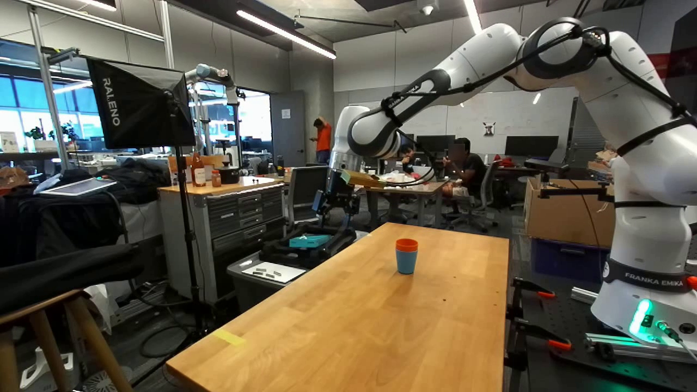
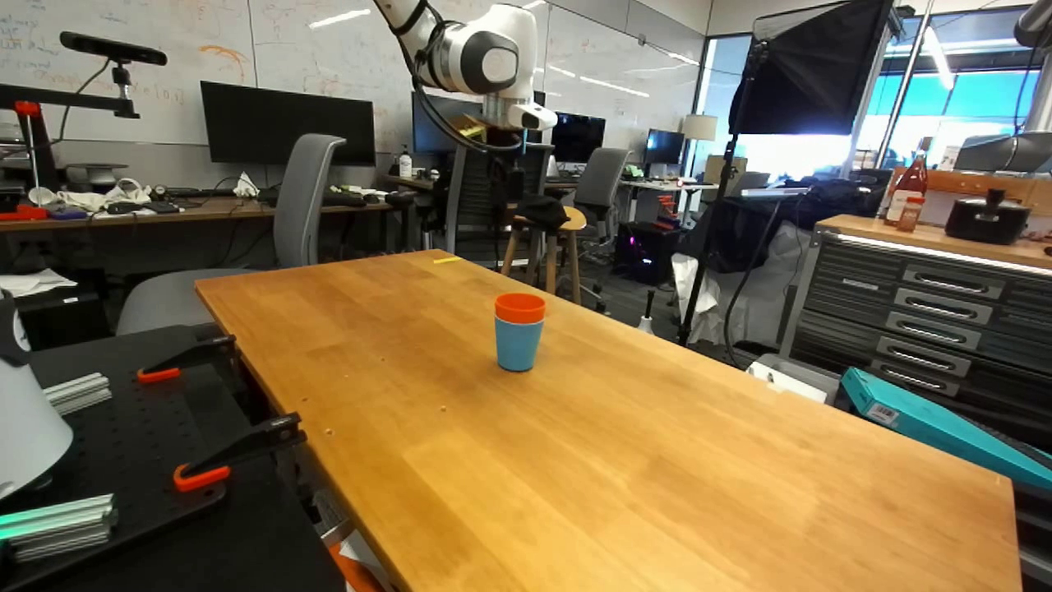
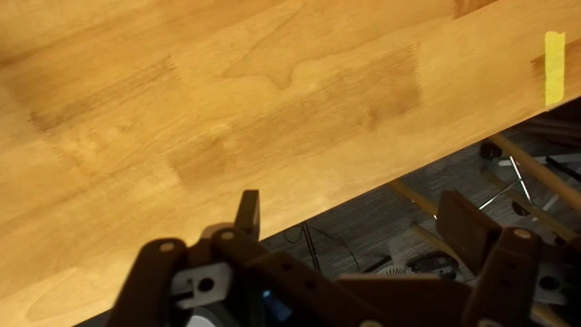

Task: Place the orange cup inside the blue cup

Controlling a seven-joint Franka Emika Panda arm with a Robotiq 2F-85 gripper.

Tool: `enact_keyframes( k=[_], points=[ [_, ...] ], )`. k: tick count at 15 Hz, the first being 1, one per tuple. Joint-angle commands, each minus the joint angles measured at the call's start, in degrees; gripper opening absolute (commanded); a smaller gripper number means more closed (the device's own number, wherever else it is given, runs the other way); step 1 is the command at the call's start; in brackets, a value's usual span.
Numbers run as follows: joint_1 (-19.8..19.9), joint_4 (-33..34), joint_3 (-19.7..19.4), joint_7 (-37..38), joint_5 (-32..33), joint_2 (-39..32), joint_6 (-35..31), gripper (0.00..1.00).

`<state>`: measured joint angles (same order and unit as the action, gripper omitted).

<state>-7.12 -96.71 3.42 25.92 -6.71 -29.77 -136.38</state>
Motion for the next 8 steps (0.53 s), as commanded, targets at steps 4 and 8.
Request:
enact_keyframes(
  k=[4, 8],
  points=[
    [-2.3, 4.0, -2.3, -0.5, 3.9, -1.8, 0.2, 1.0],
    [-3.0, 5.1, -2.9, -0.5, 4.7, -2.6, 0.2, 1.0]
  ],
)
